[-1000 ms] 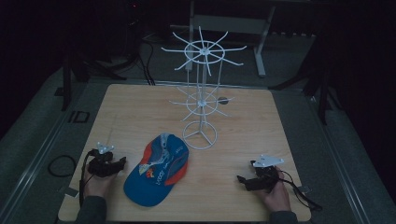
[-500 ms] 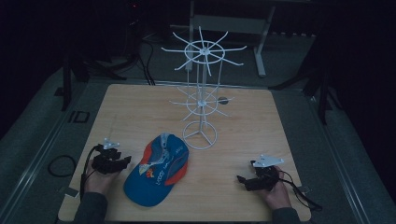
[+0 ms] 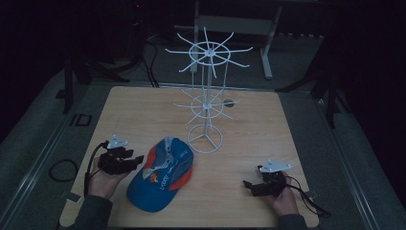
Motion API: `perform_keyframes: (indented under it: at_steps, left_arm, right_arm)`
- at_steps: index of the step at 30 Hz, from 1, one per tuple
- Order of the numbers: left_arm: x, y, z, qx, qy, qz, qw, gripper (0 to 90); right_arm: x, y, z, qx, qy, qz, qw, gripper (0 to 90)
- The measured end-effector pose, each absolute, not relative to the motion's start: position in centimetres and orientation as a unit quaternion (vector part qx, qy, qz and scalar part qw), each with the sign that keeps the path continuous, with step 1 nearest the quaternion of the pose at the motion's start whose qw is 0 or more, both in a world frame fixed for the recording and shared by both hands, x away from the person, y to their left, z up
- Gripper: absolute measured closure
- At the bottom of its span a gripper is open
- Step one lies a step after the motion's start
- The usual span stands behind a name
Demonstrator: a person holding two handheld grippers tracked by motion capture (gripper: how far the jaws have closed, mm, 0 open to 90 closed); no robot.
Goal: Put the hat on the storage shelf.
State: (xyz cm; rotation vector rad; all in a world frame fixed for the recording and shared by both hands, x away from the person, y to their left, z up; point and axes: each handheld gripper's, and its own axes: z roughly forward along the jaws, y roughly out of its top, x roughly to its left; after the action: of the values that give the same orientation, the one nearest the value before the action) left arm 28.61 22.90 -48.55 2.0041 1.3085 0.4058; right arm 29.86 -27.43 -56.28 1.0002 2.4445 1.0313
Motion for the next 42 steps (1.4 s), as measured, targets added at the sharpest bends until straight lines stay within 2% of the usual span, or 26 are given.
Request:
perform_keyframes:
  at_steps: [33,42]
  left_arm:
    - [28.2,17.2,-46.1,0.806,0.440,0.132,0.373,44.8]
    - [28.2,15.8,-46.5,0.813,0.429,0.114,0.376,42.2]
  right_arm:
    - [29.9,-27.5,-56.3,0.357,0.848,0.358,0.157,11.9]
    - [29.9,-27.5,-56.3,0.360,0.847,0.357,0.158,11.9]
